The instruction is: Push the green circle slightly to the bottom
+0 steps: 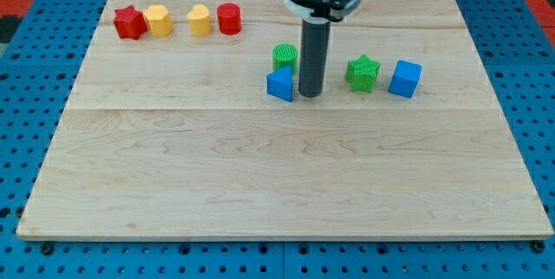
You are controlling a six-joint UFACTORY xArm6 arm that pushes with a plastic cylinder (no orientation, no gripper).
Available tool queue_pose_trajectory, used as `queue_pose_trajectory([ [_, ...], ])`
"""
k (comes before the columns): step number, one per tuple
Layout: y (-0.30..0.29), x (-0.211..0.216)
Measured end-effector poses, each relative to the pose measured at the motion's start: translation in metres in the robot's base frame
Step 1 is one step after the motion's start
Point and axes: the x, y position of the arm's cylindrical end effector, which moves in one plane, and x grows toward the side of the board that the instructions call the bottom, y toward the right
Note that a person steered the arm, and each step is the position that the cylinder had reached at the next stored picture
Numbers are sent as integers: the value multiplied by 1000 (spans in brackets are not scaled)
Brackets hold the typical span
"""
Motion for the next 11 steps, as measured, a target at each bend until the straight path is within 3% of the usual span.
queue_pose_trajectory([
  [1, -53, -21],
  [2, -68, -11],
  [3, -84, 26],
  [4, -51, 24],
  [7, -48, -86],
  [8, -16, -83],
  [9, -32, -60],
  [11, -13, -60],
])
